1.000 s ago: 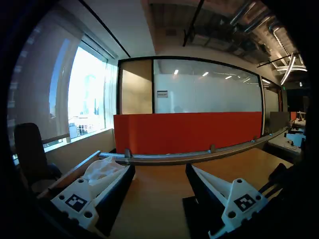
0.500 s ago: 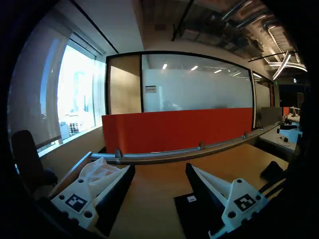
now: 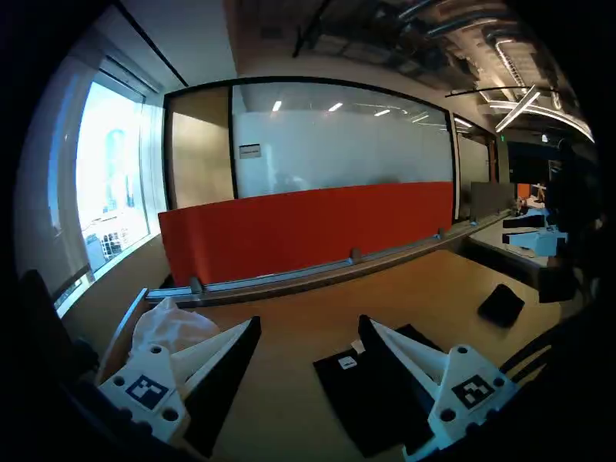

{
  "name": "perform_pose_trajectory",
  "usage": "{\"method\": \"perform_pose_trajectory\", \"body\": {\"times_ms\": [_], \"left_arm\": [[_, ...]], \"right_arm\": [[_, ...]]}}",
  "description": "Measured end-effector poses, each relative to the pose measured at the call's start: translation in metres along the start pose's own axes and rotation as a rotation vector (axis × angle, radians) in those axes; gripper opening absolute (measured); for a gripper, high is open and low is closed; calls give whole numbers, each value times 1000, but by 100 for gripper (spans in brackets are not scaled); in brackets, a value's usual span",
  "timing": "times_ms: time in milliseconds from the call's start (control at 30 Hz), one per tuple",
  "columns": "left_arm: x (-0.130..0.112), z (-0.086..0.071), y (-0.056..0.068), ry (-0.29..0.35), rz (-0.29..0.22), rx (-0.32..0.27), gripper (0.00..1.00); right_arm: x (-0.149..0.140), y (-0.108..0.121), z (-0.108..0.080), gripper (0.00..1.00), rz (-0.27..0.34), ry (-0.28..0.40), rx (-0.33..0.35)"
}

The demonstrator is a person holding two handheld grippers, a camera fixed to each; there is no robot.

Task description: Fold towel

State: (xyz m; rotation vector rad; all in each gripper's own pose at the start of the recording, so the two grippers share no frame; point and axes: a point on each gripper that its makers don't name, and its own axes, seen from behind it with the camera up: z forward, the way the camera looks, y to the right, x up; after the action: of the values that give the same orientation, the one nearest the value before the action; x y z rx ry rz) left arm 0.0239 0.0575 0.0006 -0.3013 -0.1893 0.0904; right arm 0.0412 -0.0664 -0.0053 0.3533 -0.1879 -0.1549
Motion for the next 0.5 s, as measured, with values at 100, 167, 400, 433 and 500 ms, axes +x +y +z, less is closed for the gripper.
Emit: {"method": "perform_pose_trajectory", "body": {"times_ms": [100, 167, 400, 433, 500], "left_arm": [[-5, 2, 9, -22, 13, -39, 94], [-8, 3, 15, -38, 25, -67, 94], [-30, 7, 37, -115, 63, -168, 94], [-32, 8, 40, -124, 68, -179, 94], [-37, 8, 43, -137, 77, -195, 94]], "right_arm": [[-4, -8, 1, 99, -23, -23, 38], [-7, -13, 2, 100, -39, -40, 62], [-24, -27, 3, 100, -95, -115, 153], [-26, -28, 3, 100, -100, -123, 161], [-30, -29, 3, 100, -108, -137, 175]]}}
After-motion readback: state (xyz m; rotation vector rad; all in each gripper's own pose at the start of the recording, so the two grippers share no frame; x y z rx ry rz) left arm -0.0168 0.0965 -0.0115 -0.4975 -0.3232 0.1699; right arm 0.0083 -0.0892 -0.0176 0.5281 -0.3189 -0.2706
